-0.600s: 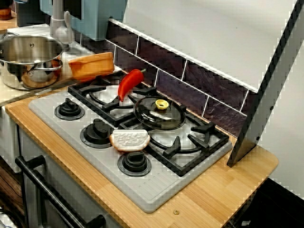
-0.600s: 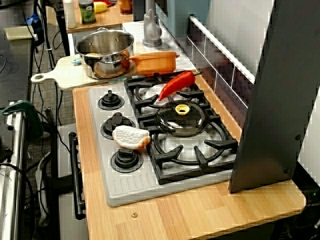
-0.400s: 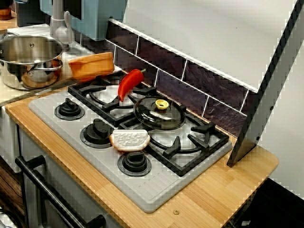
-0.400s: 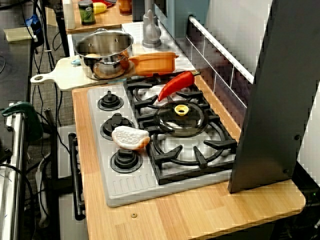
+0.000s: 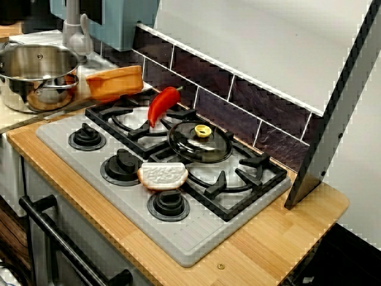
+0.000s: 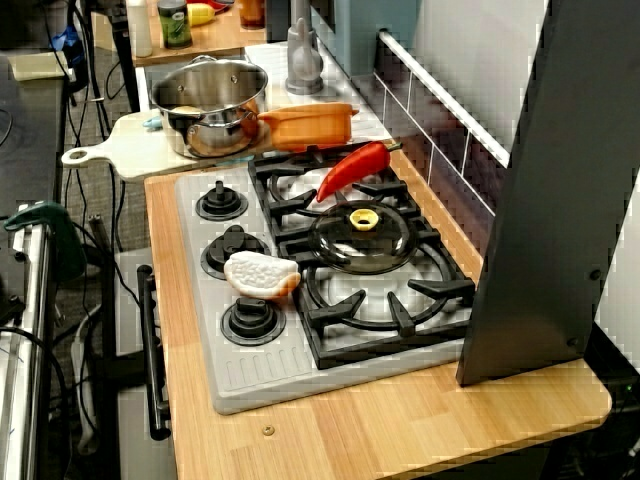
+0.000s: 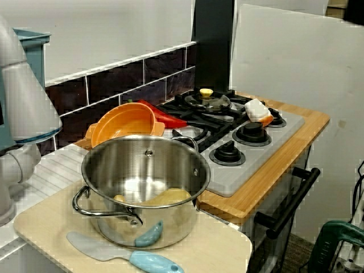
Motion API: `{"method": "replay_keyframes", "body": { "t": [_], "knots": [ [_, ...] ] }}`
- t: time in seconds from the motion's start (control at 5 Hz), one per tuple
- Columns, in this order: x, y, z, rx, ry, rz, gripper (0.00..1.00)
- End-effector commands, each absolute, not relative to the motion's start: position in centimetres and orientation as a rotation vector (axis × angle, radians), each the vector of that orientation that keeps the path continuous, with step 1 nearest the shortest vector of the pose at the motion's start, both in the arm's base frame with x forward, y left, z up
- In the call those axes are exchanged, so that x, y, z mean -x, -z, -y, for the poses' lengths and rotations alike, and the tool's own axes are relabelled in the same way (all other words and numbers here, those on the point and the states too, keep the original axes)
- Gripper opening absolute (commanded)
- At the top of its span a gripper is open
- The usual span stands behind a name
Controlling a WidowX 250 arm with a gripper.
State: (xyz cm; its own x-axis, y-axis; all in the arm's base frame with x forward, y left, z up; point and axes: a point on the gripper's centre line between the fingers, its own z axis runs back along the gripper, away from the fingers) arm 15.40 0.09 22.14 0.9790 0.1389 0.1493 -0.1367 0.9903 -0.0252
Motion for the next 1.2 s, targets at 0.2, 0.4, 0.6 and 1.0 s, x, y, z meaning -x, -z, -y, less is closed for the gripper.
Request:
{"method": "replay_keyframes", "body": {
  "t": [0.2, 0.4, 0.6, 1.0],
  "knots": [
    [-28.0, -18.1, -2.4, -0.048, -0.379, 0.209, 1.0],
    [-31.7, -17.1, -2.6, -0.053, -0.41, 0.224, 1.0],
    [-34.5, -16.5, -3.0, -0.043, -0.443, 0.233, 1.0],
    [-37.0, -14.4, -2.3, -0.066, -0.391, 0.267, 1.0]
  ]
}}
